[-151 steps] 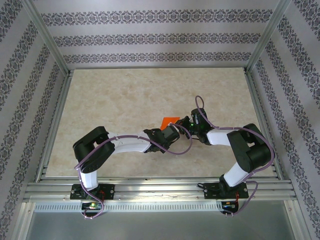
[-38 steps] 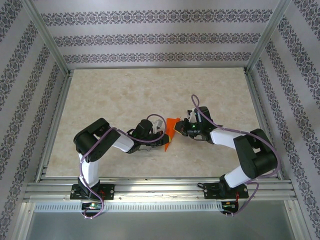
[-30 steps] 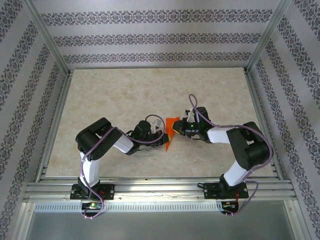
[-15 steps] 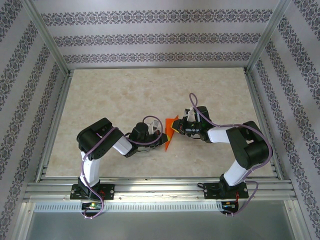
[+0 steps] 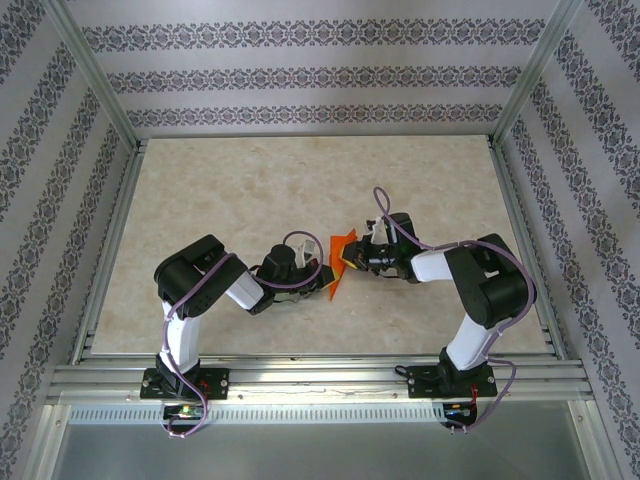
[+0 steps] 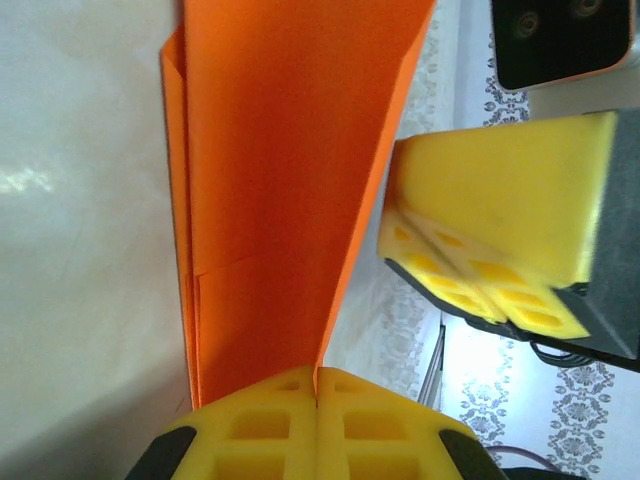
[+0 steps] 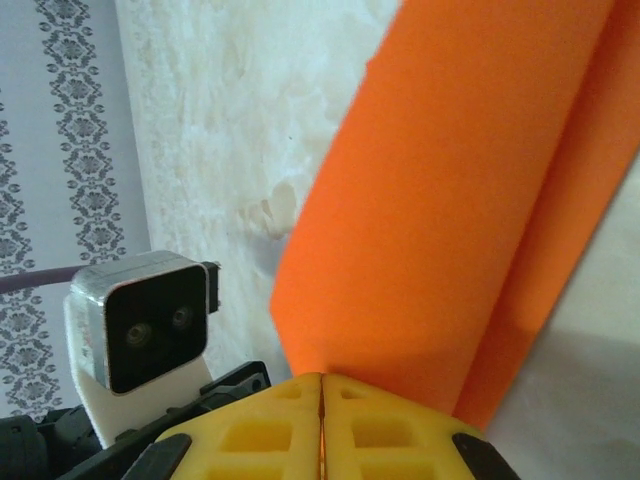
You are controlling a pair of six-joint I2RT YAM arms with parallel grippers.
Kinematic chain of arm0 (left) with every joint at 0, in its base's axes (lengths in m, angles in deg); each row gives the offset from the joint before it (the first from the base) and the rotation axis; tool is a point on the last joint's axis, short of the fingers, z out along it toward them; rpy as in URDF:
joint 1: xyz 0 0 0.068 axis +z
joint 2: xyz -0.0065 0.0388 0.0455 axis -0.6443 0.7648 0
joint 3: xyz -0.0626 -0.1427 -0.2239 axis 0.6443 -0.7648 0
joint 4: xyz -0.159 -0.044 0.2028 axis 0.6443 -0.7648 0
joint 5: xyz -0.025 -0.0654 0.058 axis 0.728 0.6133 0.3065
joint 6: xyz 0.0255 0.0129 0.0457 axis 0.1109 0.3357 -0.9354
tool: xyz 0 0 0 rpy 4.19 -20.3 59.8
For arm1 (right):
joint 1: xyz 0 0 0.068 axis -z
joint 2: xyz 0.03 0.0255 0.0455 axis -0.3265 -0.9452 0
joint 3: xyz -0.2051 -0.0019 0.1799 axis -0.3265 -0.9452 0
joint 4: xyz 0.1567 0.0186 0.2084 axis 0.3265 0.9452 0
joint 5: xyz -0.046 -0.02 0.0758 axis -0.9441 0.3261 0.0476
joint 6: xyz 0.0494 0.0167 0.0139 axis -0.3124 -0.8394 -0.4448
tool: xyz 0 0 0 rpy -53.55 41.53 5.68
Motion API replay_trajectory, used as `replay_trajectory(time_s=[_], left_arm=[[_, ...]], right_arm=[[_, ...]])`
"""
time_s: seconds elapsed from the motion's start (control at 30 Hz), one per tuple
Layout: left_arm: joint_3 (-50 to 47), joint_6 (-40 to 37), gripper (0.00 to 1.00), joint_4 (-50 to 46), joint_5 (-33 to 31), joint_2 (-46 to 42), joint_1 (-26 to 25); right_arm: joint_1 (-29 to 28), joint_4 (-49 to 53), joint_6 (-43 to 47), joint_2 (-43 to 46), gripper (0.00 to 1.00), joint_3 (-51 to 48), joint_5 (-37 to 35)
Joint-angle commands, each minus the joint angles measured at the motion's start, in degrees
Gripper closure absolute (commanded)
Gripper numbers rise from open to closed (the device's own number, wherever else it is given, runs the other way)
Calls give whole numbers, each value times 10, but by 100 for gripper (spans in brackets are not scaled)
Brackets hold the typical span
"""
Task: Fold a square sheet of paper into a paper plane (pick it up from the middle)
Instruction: Fold the wing for the fifth time at the center of the table.
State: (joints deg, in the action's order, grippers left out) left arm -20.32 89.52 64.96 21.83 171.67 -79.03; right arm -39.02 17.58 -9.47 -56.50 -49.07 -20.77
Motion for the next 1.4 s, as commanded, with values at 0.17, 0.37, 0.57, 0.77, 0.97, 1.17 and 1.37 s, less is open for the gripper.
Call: replay_trajectory(time_s=[0.17, 0.37, 0.57, 0.77, 0.97, 1.17, 1.37], left_arm=[[-16, 24, 100, -25, -11, 26, 11], [-10, 26, 100, -40, -7, 26, 12], [-11, 31, 100, -47, -6, 25, 13], [-6, 33, 100, -58, 0, 26, 15], [-4, 37, 100, -73, 0, 26, 16], [-3, 37, 100, -91, -3, 21, 17], [-2, 34, 100, -108, -6, 18, 17]], right_arm=[[11, -10, 17, -27, 91, 20, 14], [17, -11, 21, -43, 91, 28, 23], [18, -13, 20, -49, 91, 33, 25], [19, -12, 19, -53, 91, 34, 27], [19, -2, 25, -61, 91, 38, 27], [18, 10, 29, -72, 91, 44, 20], [12, 50, 39, -82, 91, 53, 1]])
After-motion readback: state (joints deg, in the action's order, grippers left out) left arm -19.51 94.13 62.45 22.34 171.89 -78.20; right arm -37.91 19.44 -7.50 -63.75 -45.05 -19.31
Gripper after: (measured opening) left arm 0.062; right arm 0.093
